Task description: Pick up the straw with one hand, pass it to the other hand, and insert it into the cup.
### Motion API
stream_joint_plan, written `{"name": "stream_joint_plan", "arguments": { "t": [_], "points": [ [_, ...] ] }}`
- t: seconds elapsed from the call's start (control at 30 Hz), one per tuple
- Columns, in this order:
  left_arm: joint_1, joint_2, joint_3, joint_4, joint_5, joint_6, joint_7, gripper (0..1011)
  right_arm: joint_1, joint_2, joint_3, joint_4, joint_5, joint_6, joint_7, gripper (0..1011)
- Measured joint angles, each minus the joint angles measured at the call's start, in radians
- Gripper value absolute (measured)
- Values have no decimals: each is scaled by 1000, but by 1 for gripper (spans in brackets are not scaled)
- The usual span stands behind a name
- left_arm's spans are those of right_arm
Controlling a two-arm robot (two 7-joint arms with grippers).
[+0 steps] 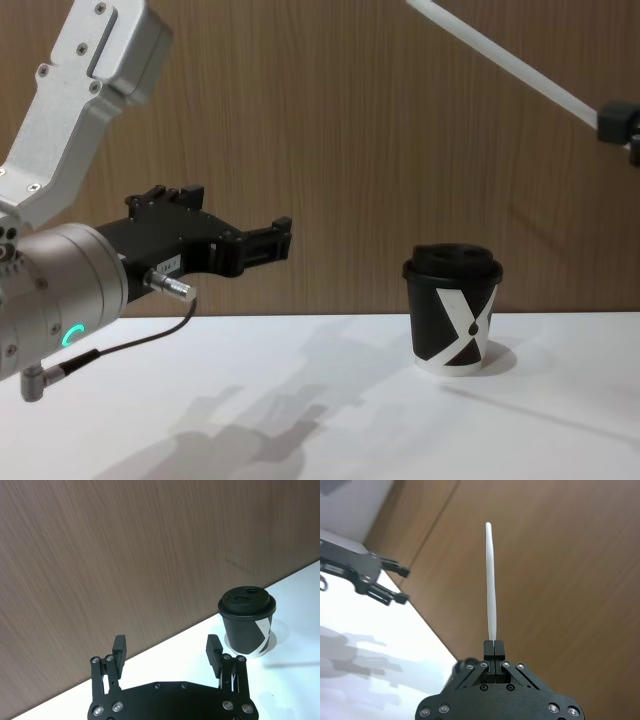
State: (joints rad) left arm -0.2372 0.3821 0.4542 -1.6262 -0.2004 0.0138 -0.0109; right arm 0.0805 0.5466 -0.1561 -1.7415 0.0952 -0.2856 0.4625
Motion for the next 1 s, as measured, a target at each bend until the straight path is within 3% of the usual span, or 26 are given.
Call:
{"name": "stream_joint_plan", "arguments": {
  "t": [0.23,0.53,1.0],
  "points": [
    [0,0,0,0,0,0,0,1000,39,22,-31,14,47,-49,78,6],
    [0,0,0,0,0,0,0,1000,70,40,-58,24,91,-71,138,6],
    [0,0,0,0,0,0,0,1000,100,48,-86,34,141,-70,176,6]
  ]
}}
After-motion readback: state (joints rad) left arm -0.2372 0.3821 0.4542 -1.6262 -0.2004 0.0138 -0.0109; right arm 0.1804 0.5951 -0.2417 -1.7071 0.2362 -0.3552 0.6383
